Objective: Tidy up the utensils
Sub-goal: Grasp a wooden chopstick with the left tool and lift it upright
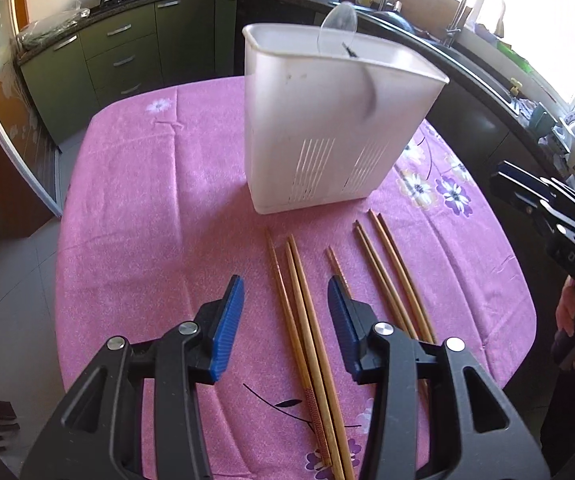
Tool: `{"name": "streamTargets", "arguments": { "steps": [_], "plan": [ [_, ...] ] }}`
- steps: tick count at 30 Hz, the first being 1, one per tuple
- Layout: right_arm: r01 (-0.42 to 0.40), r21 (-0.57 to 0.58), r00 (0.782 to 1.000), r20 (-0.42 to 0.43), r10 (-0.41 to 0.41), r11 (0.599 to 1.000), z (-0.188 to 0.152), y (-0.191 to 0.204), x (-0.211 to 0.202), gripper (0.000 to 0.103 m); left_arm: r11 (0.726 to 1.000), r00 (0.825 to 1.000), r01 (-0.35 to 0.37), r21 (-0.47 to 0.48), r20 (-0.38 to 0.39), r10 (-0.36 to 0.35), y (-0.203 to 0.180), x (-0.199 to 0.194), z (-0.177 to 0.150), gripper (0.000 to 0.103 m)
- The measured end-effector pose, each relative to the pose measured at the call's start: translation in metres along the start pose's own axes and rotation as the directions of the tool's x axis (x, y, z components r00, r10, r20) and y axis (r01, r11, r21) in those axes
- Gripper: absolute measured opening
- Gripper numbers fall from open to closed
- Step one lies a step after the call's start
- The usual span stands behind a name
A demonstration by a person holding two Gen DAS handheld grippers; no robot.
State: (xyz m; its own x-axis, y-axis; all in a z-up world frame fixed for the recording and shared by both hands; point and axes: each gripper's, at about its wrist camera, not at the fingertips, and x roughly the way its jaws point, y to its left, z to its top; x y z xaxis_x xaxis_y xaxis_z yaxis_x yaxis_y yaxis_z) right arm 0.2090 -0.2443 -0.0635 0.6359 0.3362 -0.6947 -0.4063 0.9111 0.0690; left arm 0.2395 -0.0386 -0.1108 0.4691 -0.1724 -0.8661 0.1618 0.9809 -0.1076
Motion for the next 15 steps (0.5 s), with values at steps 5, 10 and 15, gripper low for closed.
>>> {"name": "streamTargets", "arguments": {
  "steps": [5,10,15],
  "plan": [
    [-0.018,0.016,0.999,-0.045,0.019,1.000,-0.022,-0.005,0.010,0.026,0.999,0.995,-0.037,-0.014,-0.091,0.036,0.001,0.030,-0.004,0.026],
    [-0.027,0.016,0.998,-0.059,0.028,0.999,-0.020,-0.004,0.012,0.026,0.998,0.987,-0.055,-0.015,-0.153,0.053,0.000,0.049,-0.008,0.022],
    [-0.034,0.017,0.997,-0.071,0.036,0.999,-0.019,-0.003,0.013,0.026,0.997,0.981,-0.073,-0.007,-0.181,0.070,-0.002,0.060,-0.006,0.018]
  ]
}}
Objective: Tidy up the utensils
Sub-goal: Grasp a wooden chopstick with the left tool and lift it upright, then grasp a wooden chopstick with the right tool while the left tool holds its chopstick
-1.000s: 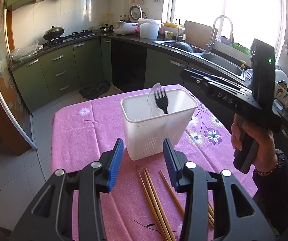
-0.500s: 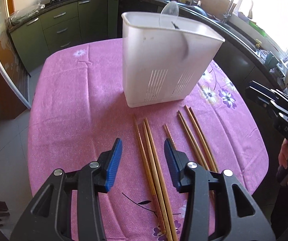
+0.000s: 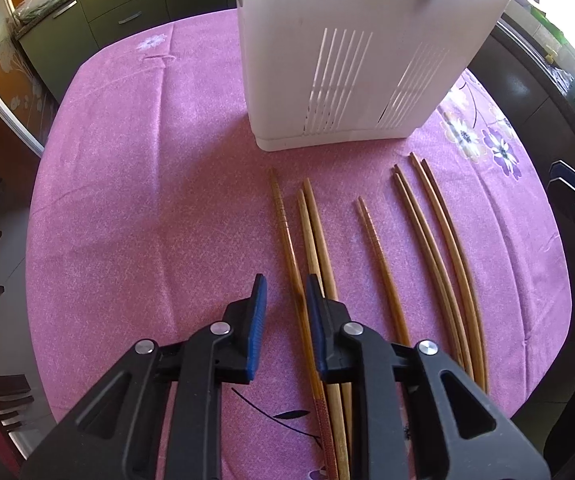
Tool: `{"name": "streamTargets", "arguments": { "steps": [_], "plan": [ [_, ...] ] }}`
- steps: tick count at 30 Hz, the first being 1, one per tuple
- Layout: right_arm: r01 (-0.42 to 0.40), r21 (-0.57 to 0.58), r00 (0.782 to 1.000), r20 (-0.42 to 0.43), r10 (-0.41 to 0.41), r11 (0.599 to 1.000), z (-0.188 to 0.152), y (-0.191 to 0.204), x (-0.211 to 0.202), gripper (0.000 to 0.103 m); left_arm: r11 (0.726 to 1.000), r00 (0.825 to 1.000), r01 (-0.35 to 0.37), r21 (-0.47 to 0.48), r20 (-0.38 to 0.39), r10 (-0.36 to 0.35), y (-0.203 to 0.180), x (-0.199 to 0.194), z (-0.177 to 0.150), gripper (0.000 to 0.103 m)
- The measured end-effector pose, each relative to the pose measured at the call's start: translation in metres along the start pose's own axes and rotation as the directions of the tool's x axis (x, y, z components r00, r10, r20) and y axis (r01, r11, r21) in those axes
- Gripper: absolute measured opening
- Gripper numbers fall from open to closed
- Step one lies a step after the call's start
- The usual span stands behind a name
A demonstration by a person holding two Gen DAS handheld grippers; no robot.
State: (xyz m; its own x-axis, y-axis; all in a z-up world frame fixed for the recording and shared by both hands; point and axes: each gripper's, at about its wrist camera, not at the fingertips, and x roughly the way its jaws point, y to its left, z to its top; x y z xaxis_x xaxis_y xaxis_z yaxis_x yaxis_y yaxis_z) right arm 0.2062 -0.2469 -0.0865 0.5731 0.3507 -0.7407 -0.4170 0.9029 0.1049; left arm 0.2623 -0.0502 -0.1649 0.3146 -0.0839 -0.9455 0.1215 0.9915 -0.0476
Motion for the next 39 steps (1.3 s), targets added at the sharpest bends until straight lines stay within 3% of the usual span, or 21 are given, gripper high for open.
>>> {"name": "streamTargets", "arguments": {
  "steps": [9,13,17,20,24,30,33,39],
  "plan": [
    [0.000,0.006,1.000,-0.016,0.000,1.000,-0.001,-0.003,0.002,0.027,1.000,0.999,-0.026,0.015,-0.033,0.026,-0.010,0.009,0.003,0.014],
    [0.001,-0.001,0.999,-0.034,-0.001,1.000,-0.003,-0.002,0.006,0.031,1.000,0.999,-0.013,0.000,-0.033,0.013,-0.008,0.009,0.004,0.007],
    [-0.015,0.000,0.998,-0.056,0.015,1.000,-0.003,-0.001,0.011,0.031,1.000,1.000,-0.002,-0.018,0.005,0.002,0.002,-0.002,0.003,0.007],
    [-0.030,0.008,0.996,-0.082,0.031,1.000,-0.002,-0.001,0.017,0.031,1.000,0.997,-0.008,-0.022,0.078,0.010,0.008,-0.024,0.003,0.007],
    [-0.059,0.018,0.990,-0.129,0.061,0.998,0.000,0.001,0.029,0.031,1.000,0.980,0.001,-0.019,0.197,0.003,0.013,-0.063,0.000,0.007],
    [-0.117,0.049,0.965,-0.232,0.125,0.992,0.003,0.005,0.054,0.031,1.000,0.936,0.001,-0.008,0.352,0.002,0.014,-0.115,-0.011,0.007],
    [-0.124,0.065,0.947,-0.290,0.137,0.990,0.005,0.006,0.070,0.023,1.000,0.921,-0.008,-0.001,0.389,0.008,0.016,-0.127,-0.018,0.007],
    [-0.104,0.076,0.928,-0.351,0.124,0.992,0.009,0.009,0.087,0.017,1.000,0.911,-0.013,0.013,0.412,0.007,0.019,-0.131,-0.028,0.007]
  ]
}}
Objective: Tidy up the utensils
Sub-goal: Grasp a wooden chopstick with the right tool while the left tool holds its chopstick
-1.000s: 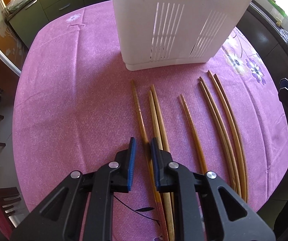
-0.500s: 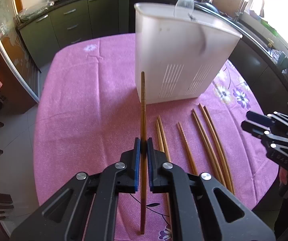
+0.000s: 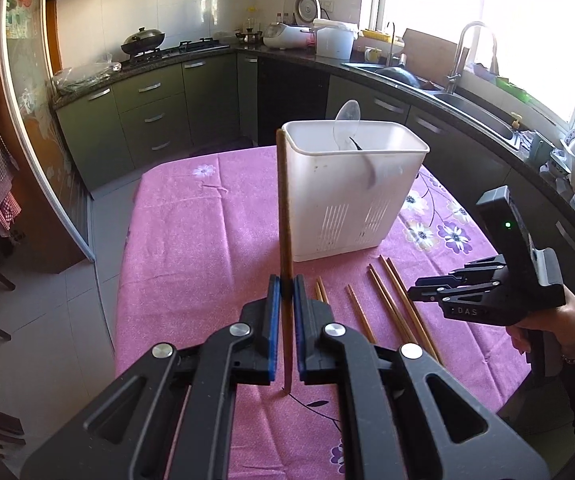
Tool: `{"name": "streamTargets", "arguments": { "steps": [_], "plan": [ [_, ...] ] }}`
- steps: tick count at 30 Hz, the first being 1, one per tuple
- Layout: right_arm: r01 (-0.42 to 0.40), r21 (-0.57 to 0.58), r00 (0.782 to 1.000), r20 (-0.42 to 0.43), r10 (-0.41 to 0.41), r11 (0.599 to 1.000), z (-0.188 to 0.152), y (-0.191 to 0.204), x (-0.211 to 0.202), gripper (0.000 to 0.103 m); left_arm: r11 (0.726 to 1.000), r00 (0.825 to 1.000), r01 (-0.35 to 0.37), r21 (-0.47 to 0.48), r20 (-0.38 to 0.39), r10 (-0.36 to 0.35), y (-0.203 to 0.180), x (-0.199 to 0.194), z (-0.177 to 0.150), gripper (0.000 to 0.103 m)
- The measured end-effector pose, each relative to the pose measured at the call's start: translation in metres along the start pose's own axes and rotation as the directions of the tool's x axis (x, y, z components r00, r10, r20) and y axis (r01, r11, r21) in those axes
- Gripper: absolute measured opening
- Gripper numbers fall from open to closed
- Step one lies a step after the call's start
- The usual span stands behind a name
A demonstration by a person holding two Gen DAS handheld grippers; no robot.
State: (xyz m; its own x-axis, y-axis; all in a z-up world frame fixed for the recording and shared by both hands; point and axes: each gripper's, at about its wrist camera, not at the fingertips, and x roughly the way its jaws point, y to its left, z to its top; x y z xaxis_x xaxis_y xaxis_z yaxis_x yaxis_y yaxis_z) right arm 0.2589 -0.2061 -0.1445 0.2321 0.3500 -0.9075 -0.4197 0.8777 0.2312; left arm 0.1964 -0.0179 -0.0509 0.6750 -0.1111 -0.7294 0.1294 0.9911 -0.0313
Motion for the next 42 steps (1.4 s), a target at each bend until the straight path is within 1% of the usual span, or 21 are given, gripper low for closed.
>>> {"name": "streamTargets", "arguments": {
  "steps": [7,10,13,16,17,18,21,23,26,28,30,32,35,38,42],
  "plan": [
    [0.064,-0.009,0.998,-0.021,-0.064,0.998,0.002,0.002,0.005,0.017,1.000,1.000,0.021,0.016,0.007,-0.021,0.000,-0.004,-0.003,0.007],
    [0.080,-0.011,0.996,-0.027,-0.080,0.997,0.002,0.004,0.005,0.017,1.000,1.000,0.021,0.016,0.008,-0.021,-0.001,-0.005,-0.004,0.007],
    [0.093,-0.035,0.994,-0.046,-0.095,0.995,0.004,0.015,0.011,0.017,1.000,1.000,0.022,0.021,0.008,-0.022,-0.001,-0.006,-0.005,0.007],
    [0.134,-0.069,0.989,-0.047,-0.137,0.989,0.007,0.027,0.017,0.016,1.000,1.000,0.022,0.022,0.009,-0.023,-0.001,-0.007,-0.005,0.007],
    [0.146,-0.077,0.988,-0.045,-0.150,0.986,0.008,0.030,0.019,0.016,0.999,1.000,0.023,0.022,0.009,-0.023,-0.001,-0.007,-0.005,0.007],
    [0.158,-0.088,0.986,-0.041,-0.162,0.984,0.008,0.032,0.020,0.012,0.999,1.000,0.024,0.023,0.009,-0.024,-0.001,-0.008,-0.006,0.007],
    [0.154,-0.083,0.987,-0.034,-0.157,0.985,0.010,0.034,0.021,0.008,0.999,1.000,0.023,0.024,0.008,-0.023,-0.001,-0.009,-0.006,0.007],
    [0.150,-0.069,0.989,-0.004,-0.151,0.986,0.009,0.031,0.015,0.006,0.999,1.000,0.023,0.024,0.008,-0.023,-0.001,-0.009,-0.006,0.007],
    [0.115,-0.041,0.992,0.064,-0.112,0.993,0.009,0.024,-0.010,0.006,0.999,1.000,0.020,0.025,0.007,-0.020,0.000,-0.009,-0.006,0.007],
    [0.098,-0.031,0.987,0.134,-0.093,0.995,0.007,0.024,-0.033,0.006,0.999,1.000,0.020,0.027,0.003,-0.020,0.000,-0.009,-0.005,0.007],
    [0.089,-0.025,0.974,0.213,-0.082,0.996,0.002,0.024,-0.062,0.006,0.999,1.000,0.019,0.029,0.003,-0.019,0.001,-0.010,-0.006,0.007],
    [0.090,-0.029,0.949,0.304,-0.077,0.996,-0.005,0.027,-0.093,0.006,0.999,1.000,0.017,0.030,0.002,-0.017,0.000,-0.010,-0.005,0.007],
    [0.103,-0.033,0.912,0.403,-0.081,0.994,-0.022,0.028,-0.133,0.006,0.999,1.000,0.015,0.032,0.001,-0.015,0.000,-0.011,-0.005,0.007],
    [0.109,-0.035,0.885,0.459,-0.081,0.993,-0.046,0.031,-0.158,0.006,0.999,1.000,0.014,0.037,0.002,-0.014,0.000,-0.013,-0.007,0.007],
    [0.124,-0.037,0.857,0.507,-0.088,0.992,-0.075,0.036,-0.176,0.006,0.999,1.000,0.012,0.041,0.003,-0.012,0.000,-0.015,-0.009,0.007]
  ]
}}
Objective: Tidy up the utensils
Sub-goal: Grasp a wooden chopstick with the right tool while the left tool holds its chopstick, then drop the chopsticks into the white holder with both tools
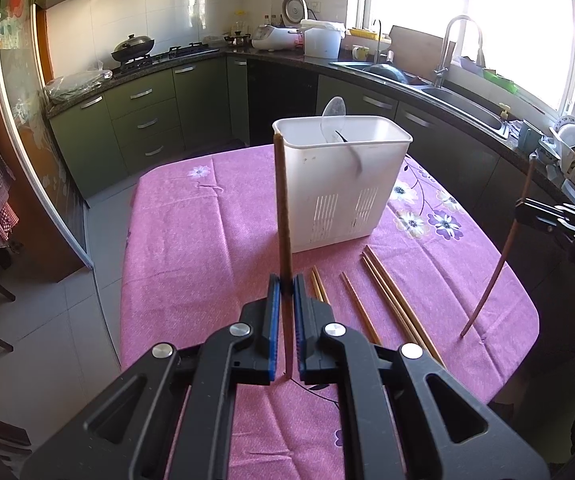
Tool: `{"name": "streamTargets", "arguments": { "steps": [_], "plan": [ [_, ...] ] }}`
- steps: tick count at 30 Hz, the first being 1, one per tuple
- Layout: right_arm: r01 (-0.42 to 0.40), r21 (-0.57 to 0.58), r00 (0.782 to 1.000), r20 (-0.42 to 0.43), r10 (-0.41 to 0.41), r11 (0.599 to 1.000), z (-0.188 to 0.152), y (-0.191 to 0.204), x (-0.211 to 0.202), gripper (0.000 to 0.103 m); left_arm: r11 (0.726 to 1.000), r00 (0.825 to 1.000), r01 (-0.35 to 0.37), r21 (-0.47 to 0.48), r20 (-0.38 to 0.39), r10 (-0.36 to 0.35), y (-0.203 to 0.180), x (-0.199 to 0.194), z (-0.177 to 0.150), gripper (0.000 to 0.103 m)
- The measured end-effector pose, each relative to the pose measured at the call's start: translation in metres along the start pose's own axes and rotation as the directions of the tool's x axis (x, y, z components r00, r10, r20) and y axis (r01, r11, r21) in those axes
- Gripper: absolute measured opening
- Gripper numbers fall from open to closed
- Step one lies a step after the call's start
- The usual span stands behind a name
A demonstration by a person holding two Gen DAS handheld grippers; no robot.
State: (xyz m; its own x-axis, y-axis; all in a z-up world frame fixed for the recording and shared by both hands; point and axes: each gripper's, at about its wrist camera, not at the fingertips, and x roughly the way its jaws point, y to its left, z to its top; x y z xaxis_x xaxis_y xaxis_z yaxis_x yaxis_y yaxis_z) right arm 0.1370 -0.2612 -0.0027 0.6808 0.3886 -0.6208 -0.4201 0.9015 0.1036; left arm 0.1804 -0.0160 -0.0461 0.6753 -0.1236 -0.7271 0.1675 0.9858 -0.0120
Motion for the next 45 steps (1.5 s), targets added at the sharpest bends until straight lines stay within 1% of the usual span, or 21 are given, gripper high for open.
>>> {"name": "streamTargets", "arguments": {
  "steps": [2,7,18,23,27,31,34,36,39,41,42,43,45],
  "plan": [
    [-0.005,0.005,1.000,0.014,0.004,1.000,-0.009,0.001,-0.016,0.006,1.000,1.000,0.000,0.004,0.002,0.000,-0.001,-0.002,-0.002,0.007],
    [-0.003,0.009,1.000,0.029,0.003,1.000,-0.017,-0.001,-0.030,0.006,1.000,1.000,-0.003,0.010,0.008,0.003,-0.003,-0.005,-0.002,0.007],
    [-0.033,0.036,0.999,0.029,0.032,0.999,-0.015,-0.007,-0.027,0.006,0.999,0.999,-0.025,0.029,0.025,0.025,-0.007,-0.017,0.002,0.007],
    [-0.065,0.044,0.997,0.042,0.063,0.997,-0.004,-0.007,-0.028,0.006,0.999,0.999,-0.020,0.035,0.032,0.019,-0.008,-0.020,0.008,0.007],
    [-0.095,0.028,0.991,0.096,0.092,0.995,0.026,-0.004,-0.041,0.006,0.999,0.999,0.006,0.034,0.049,-0.008,-0.009,-0.030,0.026,0.007],
    [-0.109,0.019,0.974,0.200,0.103,0.994,0.073,-0.002,-0.062,0.006,0.999,0.993,0.013,0.048,0.114,-0.019,-0.014,-0.052,0.055,0.007],
    [-0.122,0.012,0.954,0.278,0.114,0.992,0.111,0.000,-0.072,0.006,0.998,0.982,0.014,0.054,0.185,-0.024,-0.018,-0.070,0.083,0.007],
    [-0.128,0.007,0.940,0.318,0.119,0.992,0.134,0.001,-0.073,0.006,0.999,0.971,0.013,0.051,0.238,-0.025,-0.020,-0.079,0.103,0.007],
    [-0.113,0.007,0.927,0.359,0.103,0.994,0.165,0.001,-0.065,0.006,0.998,0.952,0.030,0.050,0.303,-0.044,-0.023,-0.083,0.132,0.007],
    [-0.069,0.001,0.923,0.381,0.063,0.998,0.178,0.003,-0.052,0.006,0.999,0.940,0.033,0.042,0.337,-0.045,-0.023,-0.078,0.148,0.007],
    [-0.054,0.001,0.923,0.381,0.050,0.999,0.183,0.003,-0.043,0.006,0.999,0.937,0.026,0.039,0.347,-0.038,-0.024,-0.073,0.155,0.007],
    [-0.049,0.003,0.928,0.371,0.045,0.999,0.187,0.002,-0.032,0.006,0.999,0.937,0.018,0.034,0.348,-0.029,-0.024,-0.065,0.160,0.007],
    [-0.055,0.015,0.939,0.340,0.047,0.998,0.188,-0.002,-0.007,0.006,1.000,0.945,0.007,0.025,0.328,-0.015,-0.024,-0.043,0.166,0.007]
  ]
}}
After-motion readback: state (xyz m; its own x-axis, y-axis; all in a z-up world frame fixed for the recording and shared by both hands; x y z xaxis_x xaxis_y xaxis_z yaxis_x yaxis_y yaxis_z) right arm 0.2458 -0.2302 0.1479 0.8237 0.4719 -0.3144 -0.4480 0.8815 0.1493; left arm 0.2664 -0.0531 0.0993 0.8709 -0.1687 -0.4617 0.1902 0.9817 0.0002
